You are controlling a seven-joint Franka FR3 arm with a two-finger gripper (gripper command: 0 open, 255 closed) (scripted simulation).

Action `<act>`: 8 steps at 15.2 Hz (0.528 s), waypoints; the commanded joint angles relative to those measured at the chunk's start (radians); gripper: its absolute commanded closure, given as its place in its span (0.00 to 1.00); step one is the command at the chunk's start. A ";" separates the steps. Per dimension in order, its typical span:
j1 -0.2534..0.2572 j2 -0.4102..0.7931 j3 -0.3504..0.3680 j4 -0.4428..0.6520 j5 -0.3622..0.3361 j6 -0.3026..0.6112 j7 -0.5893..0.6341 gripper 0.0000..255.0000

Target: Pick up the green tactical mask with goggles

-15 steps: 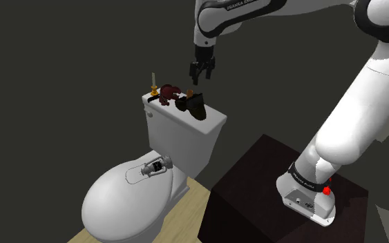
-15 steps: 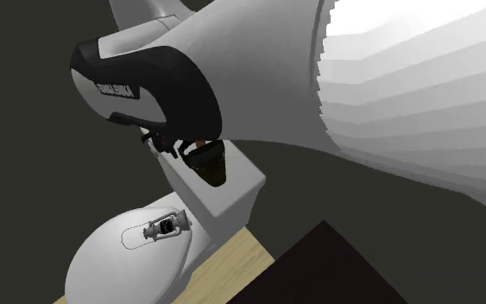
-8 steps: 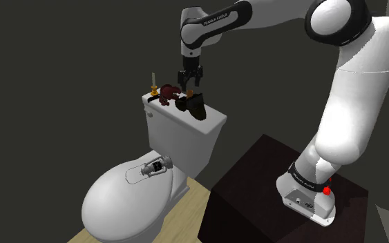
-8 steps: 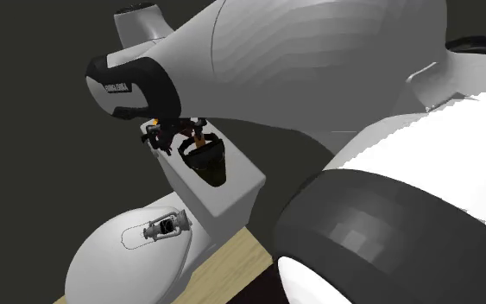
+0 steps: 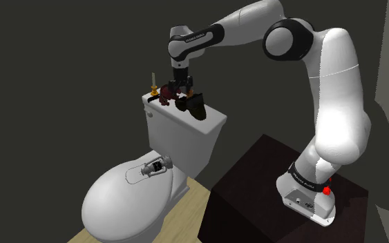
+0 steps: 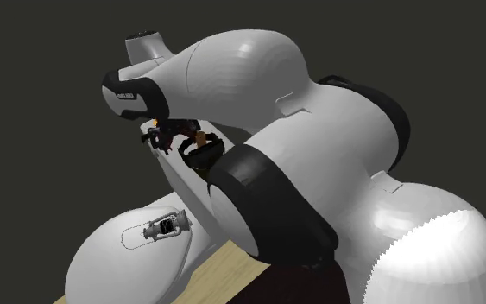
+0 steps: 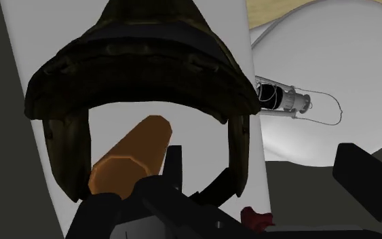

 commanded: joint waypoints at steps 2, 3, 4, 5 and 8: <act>0.002 0.044 -0.001 0.023 0.000 0.018 0.004 0.00; 0.003 0.050 -0.001 0.019 0.000 0.028 0.004 0.00; 0.003 0.056 -0.002 0.016 0.000 0.038 0.003 0.00; 0.003 0.063 -0.002 0.013 -0.001 0.047 0.003 0.00; 0.003 0.074 -0.002 0.009 -0.001 0.062 0.003 0.00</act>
